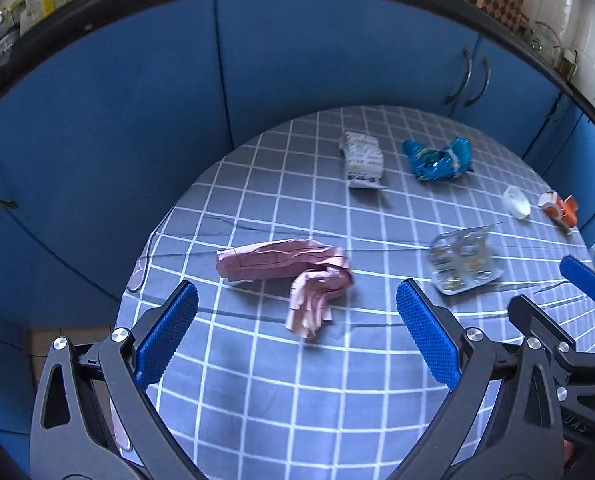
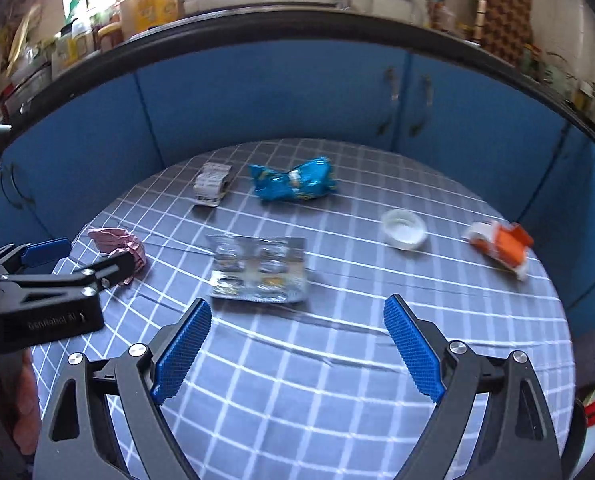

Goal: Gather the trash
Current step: 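Move both tools back over the table toward the pink wrapper and blister pack, then grasp the pink wrapper with the left tool while the right tool grasps the silver blister pack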

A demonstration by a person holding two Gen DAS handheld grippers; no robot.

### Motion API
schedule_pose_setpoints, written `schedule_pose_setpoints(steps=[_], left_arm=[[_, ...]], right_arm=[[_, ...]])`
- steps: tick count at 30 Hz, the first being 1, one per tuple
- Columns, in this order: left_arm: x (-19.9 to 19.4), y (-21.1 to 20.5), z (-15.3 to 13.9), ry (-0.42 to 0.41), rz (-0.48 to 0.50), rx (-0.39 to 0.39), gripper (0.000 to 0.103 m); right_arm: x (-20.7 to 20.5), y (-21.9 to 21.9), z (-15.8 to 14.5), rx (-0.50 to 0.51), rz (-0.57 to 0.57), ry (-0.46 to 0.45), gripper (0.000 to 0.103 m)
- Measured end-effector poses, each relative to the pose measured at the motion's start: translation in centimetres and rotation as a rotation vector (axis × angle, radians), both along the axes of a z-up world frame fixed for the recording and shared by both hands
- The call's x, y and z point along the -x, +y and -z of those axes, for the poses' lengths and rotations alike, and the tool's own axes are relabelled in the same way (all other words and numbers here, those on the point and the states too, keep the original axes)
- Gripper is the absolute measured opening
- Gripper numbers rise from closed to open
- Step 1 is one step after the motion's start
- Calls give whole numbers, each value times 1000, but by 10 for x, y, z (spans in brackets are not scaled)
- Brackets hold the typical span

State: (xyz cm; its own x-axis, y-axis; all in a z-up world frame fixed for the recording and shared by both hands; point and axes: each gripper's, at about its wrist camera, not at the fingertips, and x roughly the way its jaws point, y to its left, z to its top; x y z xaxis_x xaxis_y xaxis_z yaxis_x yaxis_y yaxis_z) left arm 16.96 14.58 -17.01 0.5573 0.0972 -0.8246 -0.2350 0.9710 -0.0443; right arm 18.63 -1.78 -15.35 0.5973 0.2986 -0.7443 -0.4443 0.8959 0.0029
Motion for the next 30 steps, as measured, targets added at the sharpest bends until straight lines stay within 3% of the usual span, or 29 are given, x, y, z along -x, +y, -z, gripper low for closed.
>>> schedule_pose_setpoints(steps=[19, 26, 30], left_arm=[[-35, 25, 23, 31, -34, 6, 95], [-39, 26, 22, 20, -44, -28, 83], [-34, 24, 21, 7, -45, -49, 68]], right_arm=[[-54, 37, 27, -11, -18, 74, 86], [-58, 47, 36, 19, -25, 71, 86], [-54, 44, 38, 17, -15, 75, 82]])
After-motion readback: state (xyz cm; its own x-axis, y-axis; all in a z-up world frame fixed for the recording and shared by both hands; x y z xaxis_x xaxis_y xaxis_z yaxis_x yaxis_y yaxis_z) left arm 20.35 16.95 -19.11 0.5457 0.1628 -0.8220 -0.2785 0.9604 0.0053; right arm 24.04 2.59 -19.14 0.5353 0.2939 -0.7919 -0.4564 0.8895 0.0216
